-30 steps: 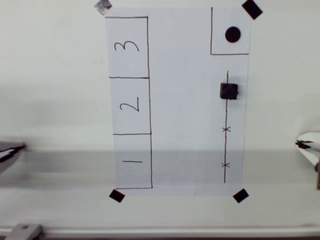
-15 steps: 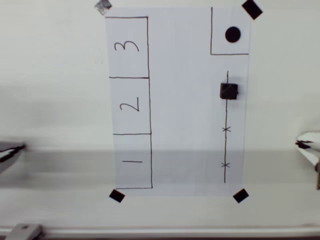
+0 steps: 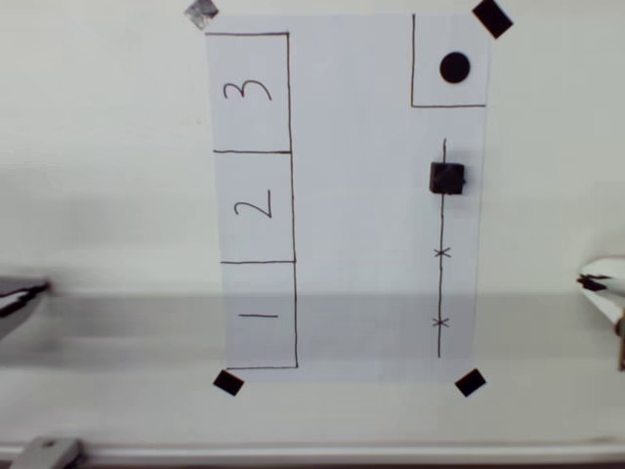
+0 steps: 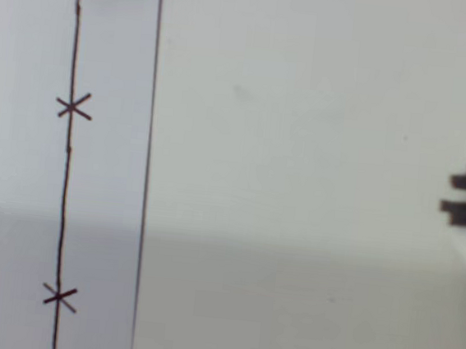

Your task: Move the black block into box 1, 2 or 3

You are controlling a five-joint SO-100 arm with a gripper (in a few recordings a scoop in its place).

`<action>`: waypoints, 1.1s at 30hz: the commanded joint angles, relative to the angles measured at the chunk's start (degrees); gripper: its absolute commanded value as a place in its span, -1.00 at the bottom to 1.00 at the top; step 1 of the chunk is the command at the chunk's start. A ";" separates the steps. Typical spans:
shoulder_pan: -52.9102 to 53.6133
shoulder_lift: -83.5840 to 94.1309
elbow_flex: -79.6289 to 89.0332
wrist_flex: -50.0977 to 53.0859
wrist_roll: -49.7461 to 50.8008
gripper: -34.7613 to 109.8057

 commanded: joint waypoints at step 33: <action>0.79 -48.60 -33.57 -11.95 5.01 -0.38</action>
